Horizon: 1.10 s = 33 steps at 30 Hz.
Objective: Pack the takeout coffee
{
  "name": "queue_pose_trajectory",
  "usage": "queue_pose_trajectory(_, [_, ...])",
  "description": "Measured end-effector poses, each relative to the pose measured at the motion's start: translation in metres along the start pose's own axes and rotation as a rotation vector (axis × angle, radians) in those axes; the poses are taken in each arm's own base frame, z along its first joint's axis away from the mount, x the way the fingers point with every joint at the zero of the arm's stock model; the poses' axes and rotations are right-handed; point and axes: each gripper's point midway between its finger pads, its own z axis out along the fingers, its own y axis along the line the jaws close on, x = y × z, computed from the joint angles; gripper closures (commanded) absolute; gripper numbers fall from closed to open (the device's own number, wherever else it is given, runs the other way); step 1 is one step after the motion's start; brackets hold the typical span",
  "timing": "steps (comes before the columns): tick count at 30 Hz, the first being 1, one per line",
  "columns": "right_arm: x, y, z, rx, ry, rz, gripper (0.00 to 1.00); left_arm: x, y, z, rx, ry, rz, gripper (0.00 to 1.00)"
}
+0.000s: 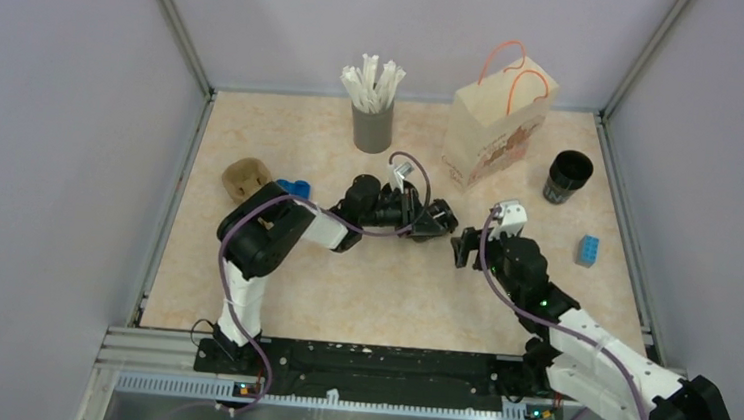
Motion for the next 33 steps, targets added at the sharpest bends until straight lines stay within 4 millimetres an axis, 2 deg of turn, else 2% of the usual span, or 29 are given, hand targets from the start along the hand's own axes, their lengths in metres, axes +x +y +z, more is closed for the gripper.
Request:
queue_pose_trajectory(3, [-0.021, 0.01, 0.004, -0.032, -0.001, -0.008, 0.25, -0.004, -0.007, -0.005, -0.023, -0.009, 0.036, 0.66])
queue_pose_trajectory(6, [-0.041, 0.02, 0.017, -0.079, 0.029, -0.02, 0.26, -0.013, -0.024, -0.016, -0.054, -0.046, 0.103, 0.62])
queue_pose_trajectory(10, [-0.053, 0.016, 0.04, -0.129, 0.087, -0.015, 0.27, -0.031, -0.049, -0.033, -0.107, -0.135, 0.211, 0.61])
queue_pose_trajectory(12, [-0.052, 0.014, 0.05, -0.151, 0.116, -0.014, 0.26, -0.036, -0.051, -0.042, -0.14, -0.171, 0.241, 0.6])
queue_pose_trajectory(14, [-0.049, 0.012, 0.061, -0.178, 0.155, -0.022, 0.26, -0.037, -0.045, -0.049, -0.185, -0.194, 0.256, 0.6])
queue_pose_trajectory(16, [-0.045, 0.014, 0.07, -0.216, 0.188, -0.029, 0.27, -0.036, -0.03, -0.054, -0.24, -0.203, 0.251, 0.6])
queue_pose_trajectory(20, [-0.038, 0.014, 0.086, -0.275, 0.236, -0.041, 0.31, -0.023, -0.002, -0.063, -0.329, -0.186, 0.22, 0.6])
queue_pose_trajectory(22, [-0.031, 0.014, 0.09, -0.301, 0.261, -0.047, 0.33, -0.019, 0.005, -0.065, -0.348, -0.176, 0.21, 0.6])
queue_pose_trajectory(27, [-0.013, 0.016, 0.091, -0.35, 0.317, -0.068, 0.51, -0.015, 0.014, -0.065, -0.36, -0.166, 0.199, 0.61])
queue_pose_trajectory(33, [-0.011, 0.02, 0.089, -0.384, 0.314, -0.085, 0.69, -0.011, 0.027, -0.062, -0.375, -0.15, 0.184, 0.61])
